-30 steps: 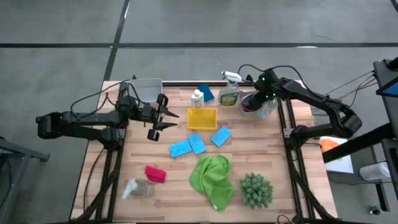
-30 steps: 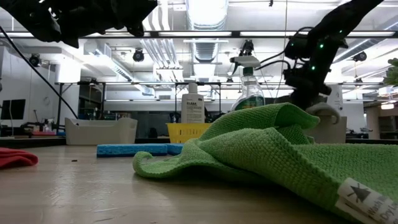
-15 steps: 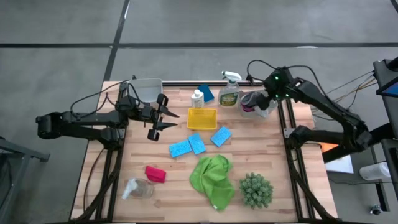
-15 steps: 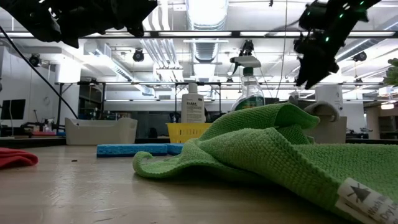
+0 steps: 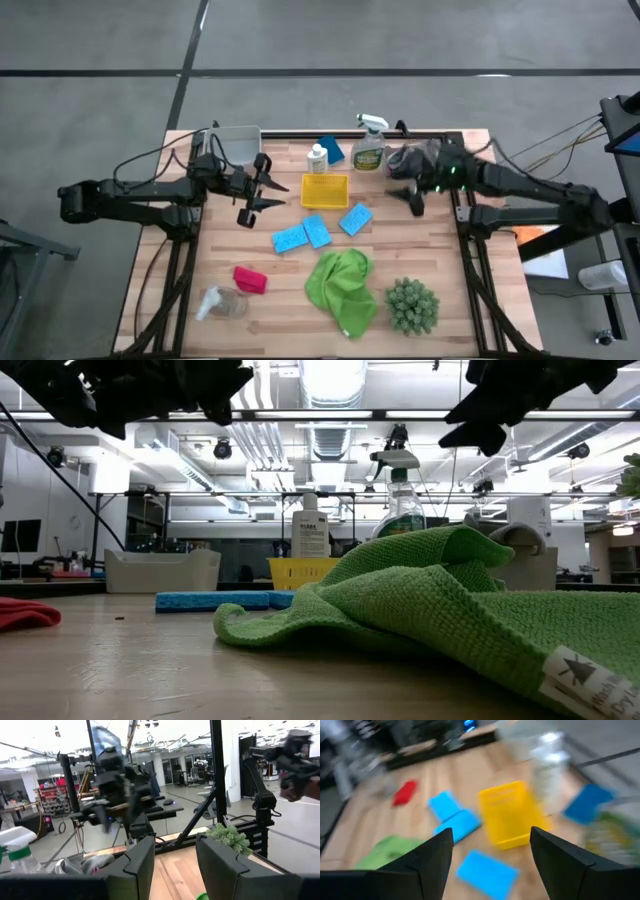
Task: Pick & Place Kitchen Items
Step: Put the green microfiber towel into the right gray bin, then put the green spray bottle into the left gray bin
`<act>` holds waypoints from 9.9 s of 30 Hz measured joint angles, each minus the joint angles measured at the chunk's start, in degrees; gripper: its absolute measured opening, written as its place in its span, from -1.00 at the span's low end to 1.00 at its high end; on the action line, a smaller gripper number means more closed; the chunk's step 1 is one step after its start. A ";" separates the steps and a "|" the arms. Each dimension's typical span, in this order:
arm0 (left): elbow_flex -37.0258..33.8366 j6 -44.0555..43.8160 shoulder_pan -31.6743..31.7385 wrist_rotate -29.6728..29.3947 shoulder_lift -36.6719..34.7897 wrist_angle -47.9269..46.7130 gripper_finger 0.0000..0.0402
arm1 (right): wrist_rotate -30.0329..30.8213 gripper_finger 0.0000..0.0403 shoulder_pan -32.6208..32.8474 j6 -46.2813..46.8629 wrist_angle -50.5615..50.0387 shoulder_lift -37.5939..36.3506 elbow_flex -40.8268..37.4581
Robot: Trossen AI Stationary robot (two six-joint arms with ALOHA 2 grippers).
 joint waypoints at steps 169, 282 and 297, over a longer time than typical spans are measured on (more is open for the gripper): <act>-0.13 3.48 0.13 -0.02 -3.04 -2.90 -0.27 | 17.36 0.38 -26.35 -3.94 -27.25 12.54 10.07; 88.48 24.54 12.63 -16.80 59.73 -62.41 0.32 | 13.34 0.41 28.03 -23.54 66.25 10.38 -19.76; 88.46 24.23 12.81 -14.88 61.03 -60.83 0.23 | 13.34 0.41 27.99 -23.38 66.01 10.38 -19.74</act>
